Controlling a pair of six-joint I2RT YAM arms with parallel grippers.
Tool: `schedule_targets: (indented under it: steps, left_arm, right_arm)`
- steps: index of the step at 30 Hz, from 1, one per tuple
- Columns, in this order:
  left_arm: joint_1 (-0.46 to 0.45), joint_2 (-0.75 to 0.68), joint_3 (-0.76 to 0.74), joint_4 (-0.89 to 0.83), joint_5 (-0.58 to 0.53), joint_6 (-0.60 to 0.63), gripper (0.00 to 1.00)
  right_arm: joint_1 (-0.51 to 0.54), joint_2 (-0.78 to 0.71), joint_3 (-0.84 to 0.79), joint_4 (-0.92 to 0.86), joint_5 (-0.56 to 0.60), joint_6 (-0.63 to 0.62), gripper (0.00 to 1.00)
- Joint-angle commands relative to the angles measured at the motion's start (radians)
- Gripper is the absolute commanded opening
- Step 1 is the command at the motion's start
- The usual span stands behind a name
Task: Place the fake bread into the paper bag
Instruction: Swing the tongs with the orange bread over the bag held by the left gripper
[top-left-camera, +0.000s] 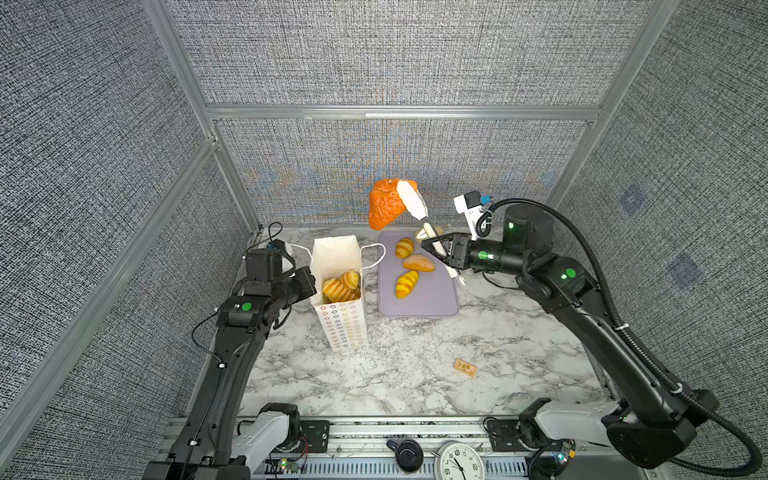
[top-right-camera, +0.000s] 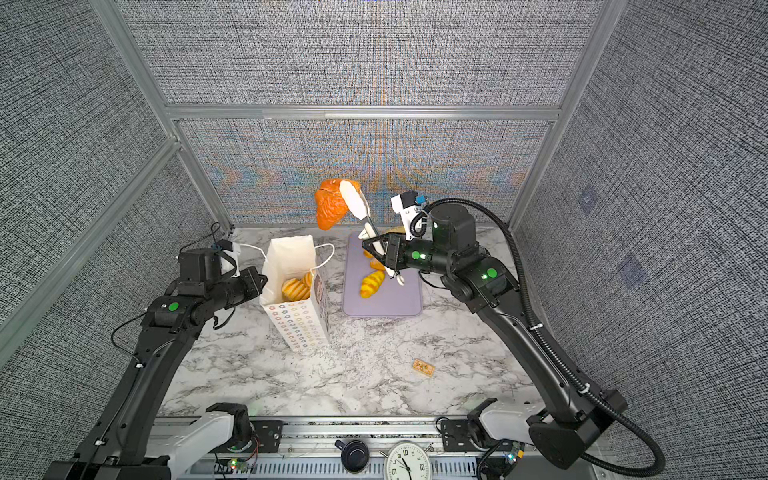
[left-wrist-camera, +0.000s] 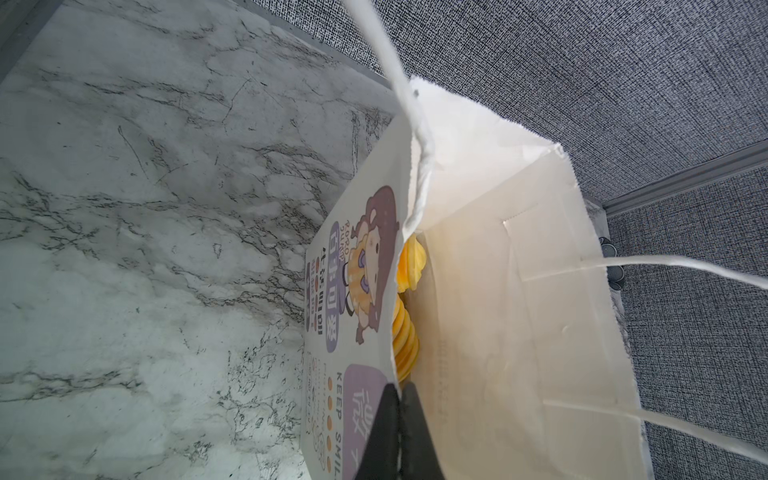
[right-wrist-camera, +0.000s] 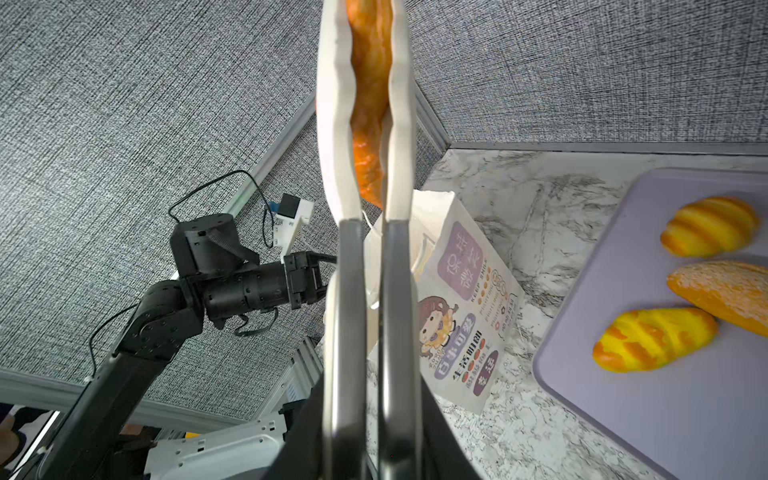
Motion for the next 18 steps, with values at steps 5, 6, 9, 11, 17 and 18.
schedule_targets:
  steps: [5, 6, 9, 11, 17, 18]
  left_arm:
    - [0.001, -0.002, 0.001, 0.011, 0.009, -0.001, 0.02]
    - [0.001, -0.002, 0.002, 0.011, 0.009, -0.001, 0.02]
    - [0.001, -0.001, 0.002, 0.011, 0.010, -0.001, 0.02]
    - [0.002, -0.002, 0.001, 0.010, 0.009, -0.001, 0.02]
    - [0.001, -0.003, 0.000, 0.009, 0.008, -0.001, 0.02]
    - [0.001, -0.005, 0.000, 0.010, 0.007, -0.001, 0.02]
  right_arm:
    - [0.054, 0.030, 0.044, 0.029, 0.002, -0.055, 0.28]
    - [0.060, 0.034, 0.047, 0.025, 0.008, -0.059, 0.27]
    - [0.080, 0.047, 0.057, 0.011, 0.027, -0.071, 0.27]
    - [0.095, 0.058, 0.067, -0.001, 0.039, -0.082, 0.26]
    - [0.138, 0.101, 0.096, -0.049, 0.085, -0.117, 0.25]
    - [0.146, 0.109, 0.101, -0.057, 0.091, -0.122, 0.25]
